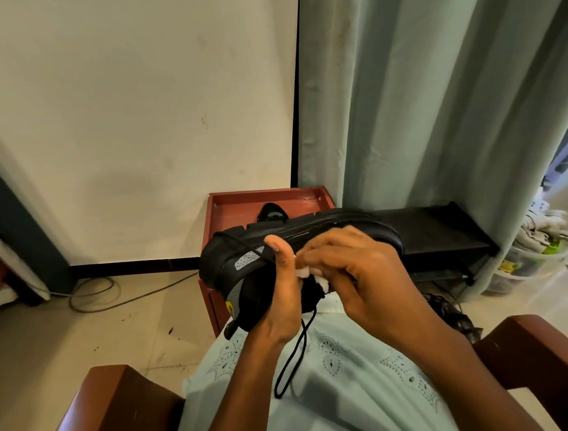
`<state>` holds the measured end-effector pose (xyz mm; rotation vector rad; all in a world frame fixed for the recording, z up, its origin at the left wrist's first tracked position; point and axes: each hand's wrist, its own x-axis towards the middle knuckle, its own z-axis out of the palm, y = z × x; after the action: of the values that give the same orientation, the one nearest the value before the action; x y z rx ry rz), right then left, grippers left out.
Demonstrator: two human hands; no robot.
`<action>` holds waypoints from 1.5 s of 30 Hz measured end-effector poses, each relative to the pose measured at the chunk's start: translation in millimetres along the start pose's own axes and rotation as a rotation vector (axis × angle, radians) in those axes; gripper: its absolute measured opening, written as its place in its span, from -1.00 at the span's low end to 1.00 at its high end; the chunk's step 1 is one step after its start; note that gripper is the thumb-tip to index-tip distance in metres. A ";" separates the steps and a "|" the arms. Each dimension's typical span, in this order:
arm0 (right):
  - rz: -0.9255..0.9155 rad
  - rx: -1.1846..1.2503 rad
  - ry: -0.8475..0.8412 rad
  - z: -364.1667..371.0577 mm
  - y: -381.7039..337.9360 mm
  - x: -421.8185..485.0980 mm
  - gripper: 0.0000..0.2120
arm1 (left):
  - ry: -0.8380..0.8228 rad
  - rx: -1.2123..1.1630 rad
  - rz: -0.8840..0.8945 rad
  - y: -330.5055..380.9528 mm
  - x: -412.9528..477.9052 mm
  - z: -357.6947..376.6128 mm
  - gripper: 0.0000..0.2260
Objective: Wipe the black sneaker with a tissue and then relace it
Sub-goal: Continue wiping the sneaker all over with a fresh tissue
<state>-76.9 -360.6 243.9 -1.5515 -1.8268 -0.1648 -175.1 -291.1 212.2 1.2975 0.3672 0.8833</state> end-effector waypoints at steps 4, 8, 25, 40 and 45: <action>0.015 -0.017 0.056 0.3 1.7 -6.6 -0.73 | -0.021 -0.037 -0.021 -0.4 -1.1 0.9 -0.35; -0.019 -0.054 0.017 0.5 -8.0 14.6 -0.78 | -0.098 -0.054 -0.067 0.5 -4.4 10.4 -0.38; 0.128 -0.144 0.138 2.0 19.4 18.2 -0.78 | 0.067 0.160 0.058 -9.4 -3.0 3.1 -0.33; 0.127 -0.169 0.167 0.8 52.1 9.0 -0.76 | 0.069 0.299 0.040 -6.0 -5.0 -0.4 -0.11; 0.103 -0.117 0.199 5.1 37.2 17.4 -0.80 | 0.039 0.310 0.065 -9.1 -2.4 2.6 -0.05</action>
<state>-45.9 -333.9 237.7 -1.6428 -1.6038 -0.3701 -171.5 -294.8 203.9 1.5864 0.5096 0.9326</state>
